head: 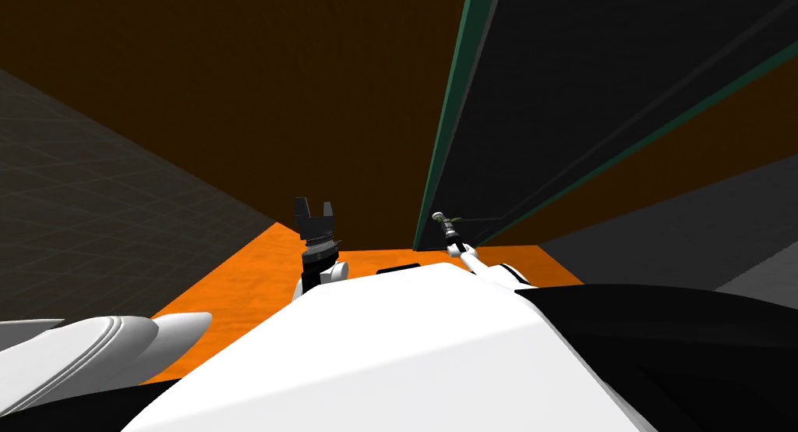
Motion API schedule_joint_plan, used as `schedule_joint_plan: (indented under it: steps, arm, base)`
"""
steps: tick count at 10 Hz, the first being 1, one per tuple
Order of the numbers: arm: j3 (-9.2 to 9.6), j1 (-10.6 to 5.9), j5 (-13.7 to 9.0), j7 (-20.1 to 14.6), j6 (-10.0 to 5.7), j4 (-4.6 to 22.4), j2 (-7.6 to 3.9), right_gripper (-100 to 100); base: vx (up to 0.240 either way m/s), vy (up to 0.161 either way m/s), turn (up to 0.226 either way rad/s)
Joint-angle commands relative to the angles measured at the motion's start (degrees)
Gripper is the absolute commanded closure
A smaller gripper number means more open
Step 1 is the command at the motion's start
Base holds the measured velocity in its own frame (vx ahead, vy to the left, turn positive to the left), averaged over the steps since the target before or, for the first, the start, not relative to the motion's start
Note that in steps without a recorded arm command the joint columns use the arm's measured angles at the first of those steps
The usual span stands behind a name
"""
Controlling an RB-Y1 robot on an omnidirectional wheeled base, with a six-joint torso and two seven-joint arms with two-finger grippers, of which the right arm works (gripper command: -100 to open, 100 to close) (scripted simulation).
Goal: Pull the door open
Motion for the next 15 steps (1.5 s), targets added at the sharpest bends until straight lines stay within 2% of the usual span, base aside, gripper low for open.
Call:
schedule_joint_plan:
  steps: [1,8,9,10,12,15]
  arm:
    - [0.85,0.60,0.4,-0.9,-0.60,-0.2,-0.42,100]
    - [5.09,3.59,2.0,-6.5,-4.17,-1.4,-4.48,100]
    - [5.53,3.89,2.1,-7.1,-4.53,-1.5,-4.90,100]
    - [5.29,3.80,2.0,-6.7,-3.98,-1.7,-4.40,100]
    - [6.70,5.52,2.3,-8.3,-6.35,-1.9,-5.80,100]
    - [7.83,6.96,2.5,-9.6,-8.53,-2.2,-7.21,100]
  base:
    - [-0.169,-0.041,0.116]
    - [-0.213,-0.075,0.120]
    - [-0.225,-0.092,0.111]
    - [-0.095,-0.032,0.027]
    - [-0.185,-0.058,0.137]
    - [-0.151,-0.065,0.089]
